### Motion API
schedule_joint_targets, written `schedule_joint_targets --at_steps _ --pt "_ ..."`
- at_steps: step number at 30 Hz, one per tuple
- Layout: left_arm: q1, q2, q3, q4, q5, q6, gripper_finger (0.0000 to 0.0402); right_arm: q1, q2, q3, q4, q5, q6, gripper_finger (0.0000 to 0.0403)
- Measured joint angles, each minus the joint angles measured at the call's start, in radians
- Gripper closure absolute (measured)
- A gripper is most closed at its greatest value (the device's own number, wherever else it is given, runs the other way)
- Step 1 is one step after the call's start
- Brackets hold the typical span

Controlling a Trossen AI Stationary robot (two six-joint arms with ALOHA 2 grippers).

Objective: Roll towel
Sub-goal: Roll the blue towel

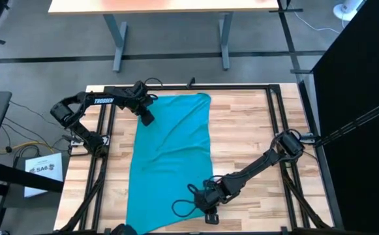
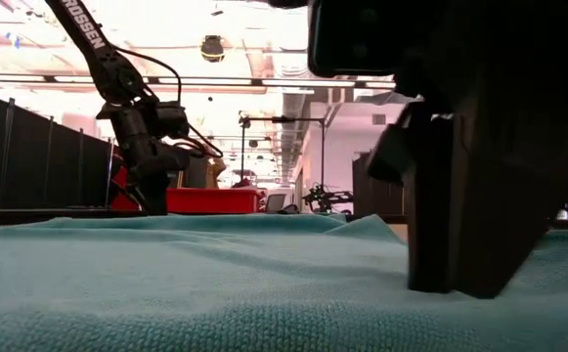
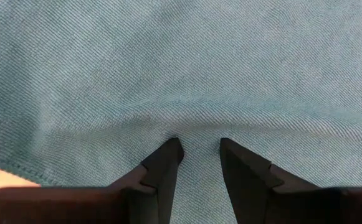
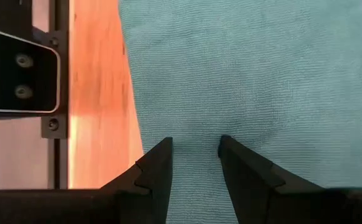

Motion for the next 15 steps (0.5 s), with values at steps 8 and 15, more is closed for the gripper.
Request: schedule_joint_targets --at_steps 8,15 --pt "0.000 0.001 -0.001 0.008 -0.002 0.000 0.0293 0.087 0.001 -0.009 0.051 0.020 0.138 0.0281" --pt "0.000 -0.002 0.003 0.005 -0.006 0.000 0.0293 0.092 0.002 0.003 0.047 0.036 0.156 0.0281"
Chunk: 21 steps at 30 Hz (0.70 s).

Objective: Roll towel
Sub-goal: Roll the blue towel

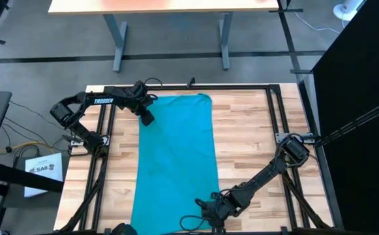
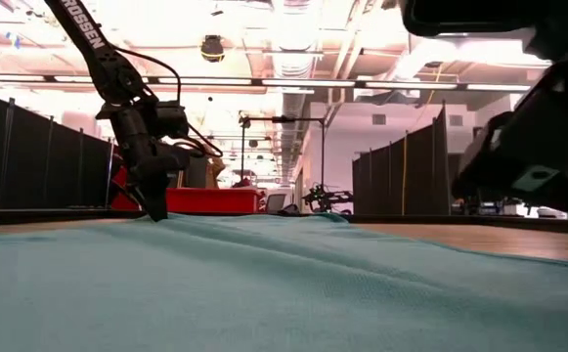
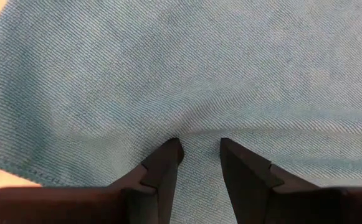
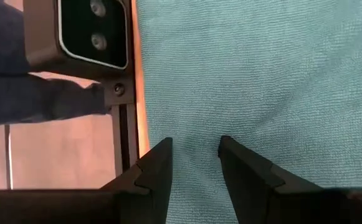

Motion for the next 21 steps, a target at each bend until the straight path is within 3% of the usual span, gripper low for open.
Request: schedule_joint_targets --at_steps 6,11,16,21 --pt "0.000 -0.015 0.026 -0.040 -0.022 0.006 0.0292 -0.048 0.001 0.063 -0.017 0.019 -0.110 0.0281" --pt "0.001 -0.106 0.087 -0.089 -0.019 0.026 0.0292 -0.064 -0.002 0.151 -0.125 0.037 -0.157 0.0281" --pt "-0.013 -0.248 0.158 -0.246 -0.013 0.057 0.0292 -0.012 -0.003 0.168 -0.264 0.044 -0.005 0.0281" --pt "-0.076 -0.427 0.224 -0.430 -0.003 -0.017 0.0292 0.093 -0.003 0.168 -0.410 0.124 0.296 0.0281"
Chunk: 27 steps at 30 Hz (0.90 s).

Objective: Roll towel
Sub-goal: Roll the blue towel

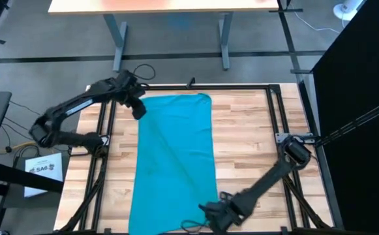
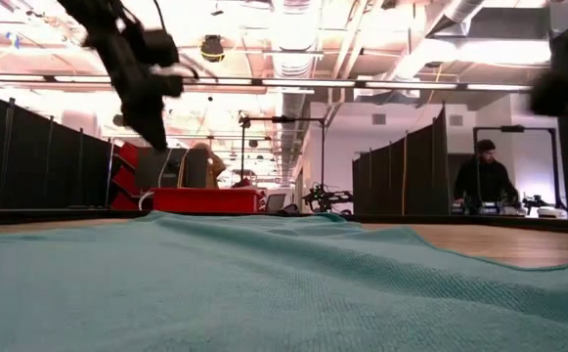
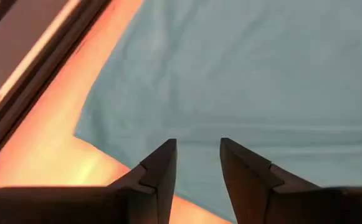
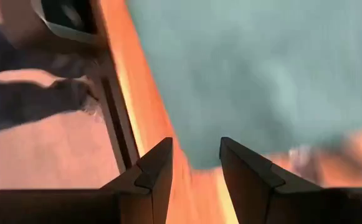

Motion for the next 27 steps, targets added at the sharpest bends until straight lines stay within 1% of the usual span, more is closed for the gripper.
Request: schedule_joint_targets --at_steps 4,8,15,17,20,21,25,27 --pt "-0.099 -0.151 0.006 -0.064 0.008 -0.095 0.0292 0.070 -0.010 0.000 -0.072 0.144 0.290 0.0281" --pt "-0.205 -0.251 0.007 -0.136 0.007 -0.216 0.0292 0.132 -0.019 0.001 -0.120 0.286 0.557 0.0281" --pt "-0.388 -0.343 0.007 -0.251 0.007 -0.379 0.0292 0.234 -0.019 -0.076 -0.126 0.414 0.966 0.0281" --pt "-0.428 -0.361 0.007 -0.250 0.007 -0.406 0.0293 0.266 -0.019 -0.111 -0.101 0.456 1.067 0.0281" --pt "-0.479 -0.374 0.007 -0.248 0.002 -0.457 0.0293 0.293 -0.018 -0.149 0.004 0.466 1.074 0.0281" --pt "-0.491 -0.378 0.007 -0.248 -0.005 -0.468 0.0293 0.297 -0.019 -0.168 0.055 0.494 1.074 0.0280" --pt "-0.528 -0.382 0.007 -0.250 -0.043 -0.504 0.0293 0.293 -0.018 -0.262 0.297 0.661 1.059 0.0280" --pt "-0.541 -0.381 0.007 -0.250 -0.045 -0.521 0.0293 0.305 -0.018 -0.301 0.356 0.749 1.062 0.0280"
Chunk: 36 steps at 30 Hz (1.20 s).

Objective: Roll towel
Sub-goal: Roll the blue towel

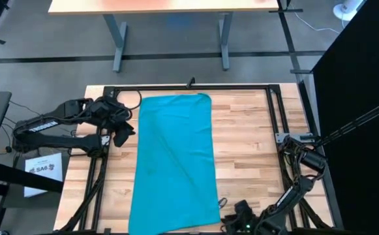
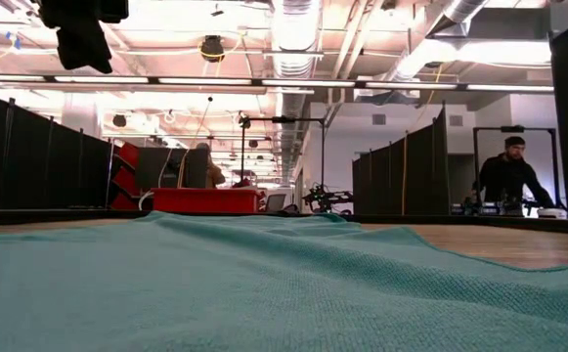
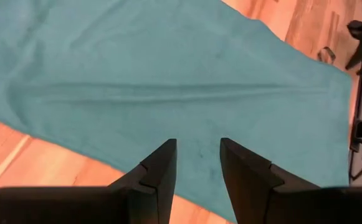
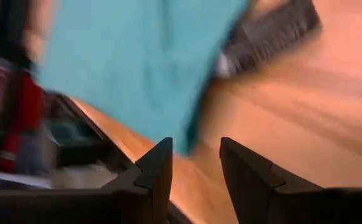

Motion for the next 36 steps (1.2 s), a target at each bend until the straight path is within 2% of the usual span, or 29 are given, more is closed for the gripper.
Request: schedule_joint_targets --at_steps 10,18,21,30,36 --pt "-0.042 0.000 0.000 -0.001 -0.001 -0.040 0.0293 0.012 -0.003 -0.100 0.169 0.071 -0.025 0.0279" --pt "-0.053 0.001 0.000 -0.001 -0.002 -0.036 0.0293 -0.026 -0.003 -0.114 0.226 -0.045 -0.134 0.0279" --pt "-0.053 0.002 0.000 -0.001 -0.002 -0.034 0.0293 -0.062 -0.003 -0.107 0.266 -0.164 -0.244 0.0279" --pt "-0.053 0.002 0.000 -0.040 -0.001 -0.025 0.0293 -0.154 0.003 -0.092 0.228 -0.206 -0.273 0.0280" --pt "-0.053 0.001 0.000 -0.092 0.060 -0.011 0.0293 -0.195 0.003 -0.095 0.289 -0.257 -0.376 0.0280"
